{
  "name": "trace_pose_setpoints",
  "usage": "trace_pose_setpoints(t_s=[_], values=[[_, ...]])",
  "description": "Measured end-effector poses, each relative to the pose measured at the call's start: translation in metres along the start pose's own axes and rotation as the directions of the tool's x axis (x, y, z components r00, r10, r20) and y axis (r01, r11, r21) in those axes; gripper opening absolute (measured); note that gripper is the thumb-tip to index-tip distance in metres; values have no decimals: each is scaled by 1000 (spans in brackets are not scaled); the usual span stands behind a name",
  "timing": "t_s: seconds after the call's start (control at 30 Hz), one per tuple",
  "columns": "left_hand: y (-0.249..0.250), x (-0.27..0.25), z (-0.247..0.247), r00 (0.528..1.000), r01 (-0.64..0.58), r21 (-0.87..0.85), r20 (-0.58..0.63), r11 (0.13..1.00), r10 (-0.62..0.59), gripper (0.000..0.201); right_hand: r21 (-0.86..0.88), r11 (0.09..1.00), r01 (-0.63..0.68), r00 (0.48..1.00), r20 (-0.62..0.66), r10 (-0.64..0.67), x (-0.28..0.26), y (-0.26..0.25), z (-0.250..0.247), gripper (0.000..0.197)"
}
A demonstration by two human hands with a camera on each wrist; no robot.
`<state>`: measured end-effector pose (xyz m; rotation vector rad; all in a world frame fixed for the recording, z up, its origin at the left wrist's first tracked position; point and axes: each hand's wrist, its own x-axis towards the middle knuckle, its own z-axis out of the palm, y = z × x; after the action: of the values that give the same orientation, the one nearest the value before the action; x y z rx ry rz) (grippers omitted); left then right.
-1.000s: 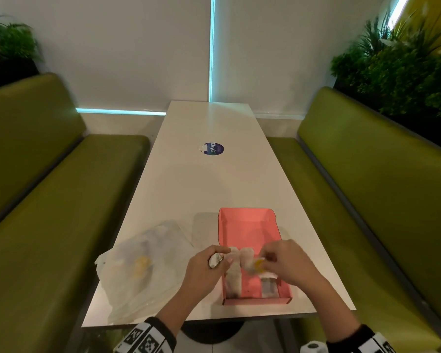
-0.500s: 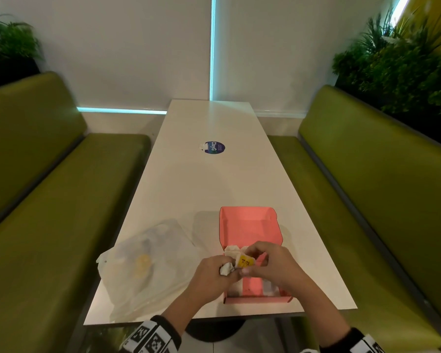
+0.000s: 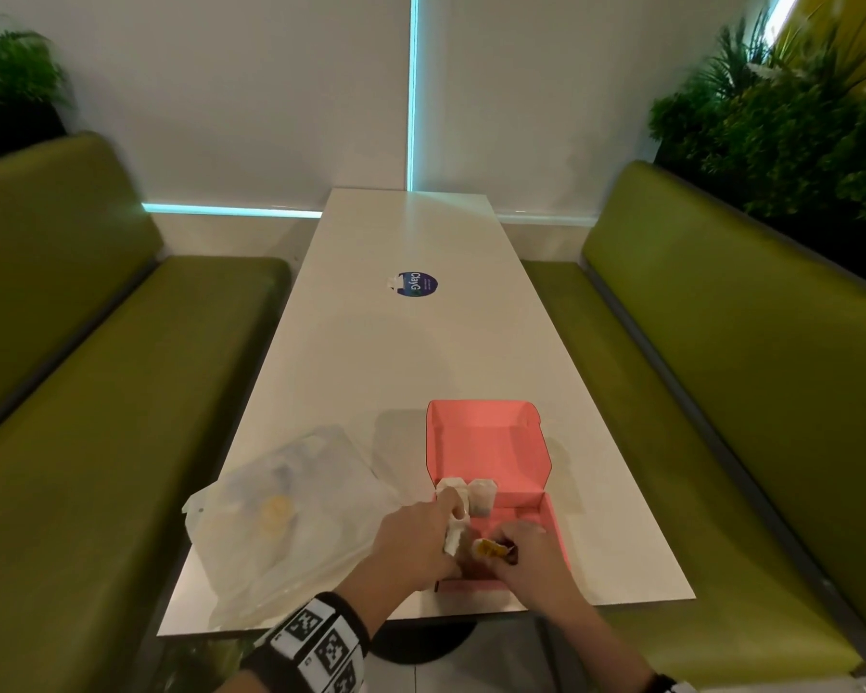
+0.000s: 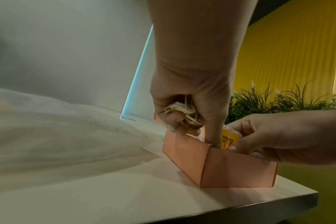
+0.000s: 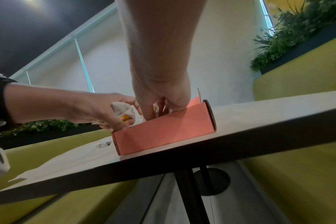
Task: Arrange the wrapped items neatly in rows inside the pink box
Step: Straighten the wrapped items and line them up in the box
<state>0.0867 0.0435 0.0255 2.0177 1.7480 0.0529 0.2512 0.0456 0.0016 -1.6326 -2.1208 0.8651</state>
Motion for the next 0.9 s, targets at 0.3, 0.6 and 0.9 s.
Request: trace_pose_setpoints(t_s=[0.3, 0.6, 0.9], values=[[7, 6, 4, 1000, 20, 101, -22, 995, -18, 46, 7, 1000, -5, 997, 78, 4, 9, 17, 5, 17], [2, 13, 19, 997, 3, 83, -80, 997, 4, 49, 49, 998, 31, 999, 33, -33, 7, 16, 1, 35], [1, 14, 27, 987, -9, -23, -159, 1000, 6, 40, 216, 976, 7, 997, 68, -22, 5, 15, 0, 10]])
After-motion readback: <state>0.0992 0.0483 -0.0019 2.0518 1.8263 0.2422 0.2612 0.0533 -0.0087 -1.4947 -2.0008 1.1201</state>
